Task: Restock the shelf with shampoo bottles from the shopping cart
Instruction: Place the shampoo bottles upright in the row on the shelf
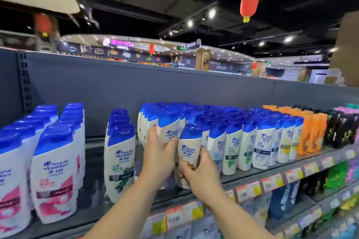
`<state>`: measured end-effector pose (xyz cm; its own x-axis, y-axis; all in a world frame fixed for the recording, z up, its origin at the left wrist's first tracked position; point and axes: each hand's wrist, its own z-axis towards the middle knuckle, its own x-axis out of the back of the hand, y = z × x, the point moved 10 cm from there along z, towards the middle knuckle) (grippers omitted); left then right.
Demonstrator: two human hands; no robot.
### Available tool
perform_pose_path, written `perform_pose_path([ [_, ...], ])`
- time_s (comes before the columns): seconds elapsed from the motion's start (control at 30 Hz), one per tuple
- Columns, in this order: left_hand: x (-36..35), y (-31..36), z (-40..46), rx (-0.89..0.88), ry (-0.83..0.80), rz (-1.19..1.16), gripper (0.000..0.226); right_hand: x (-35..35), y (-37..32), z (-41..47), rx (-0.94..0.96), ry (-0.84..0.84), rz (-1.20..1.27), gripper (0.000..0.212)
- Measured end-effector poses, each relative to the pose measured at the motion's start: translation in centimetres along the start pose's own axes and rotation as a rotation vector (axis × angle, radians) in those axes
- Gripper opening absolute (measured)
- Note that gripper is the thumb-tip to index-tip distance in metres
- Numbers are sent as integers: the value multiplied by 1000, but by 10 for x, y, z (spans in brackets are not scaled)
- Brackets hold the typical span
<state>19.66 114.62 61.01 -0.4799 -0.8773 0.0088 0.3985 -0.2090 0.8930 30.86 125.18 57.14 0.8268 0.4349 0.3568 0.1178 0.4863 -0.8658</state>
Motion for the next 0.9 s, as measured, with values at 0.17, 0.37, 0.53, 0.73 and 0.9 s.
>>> perform_pose_path([
  [0.17,5,-49,6,205,72,90,49,-18,14,31,15,-174,63,37],
  [0.37,9,-67,-1,398,39,165,75,-35,28,31,-42,-351,161,43],
  [0.53,15,-83,-16,476,84,349,65,-13,9,0,42,-463,230,71],
  [0.73,16,-91,9,509,80,474,47,83,-134,31,690,-188,-221,17],
  [0.9,13,-87,22,499,15,480,40,22,-134,87,648,-561,-850,49],
])
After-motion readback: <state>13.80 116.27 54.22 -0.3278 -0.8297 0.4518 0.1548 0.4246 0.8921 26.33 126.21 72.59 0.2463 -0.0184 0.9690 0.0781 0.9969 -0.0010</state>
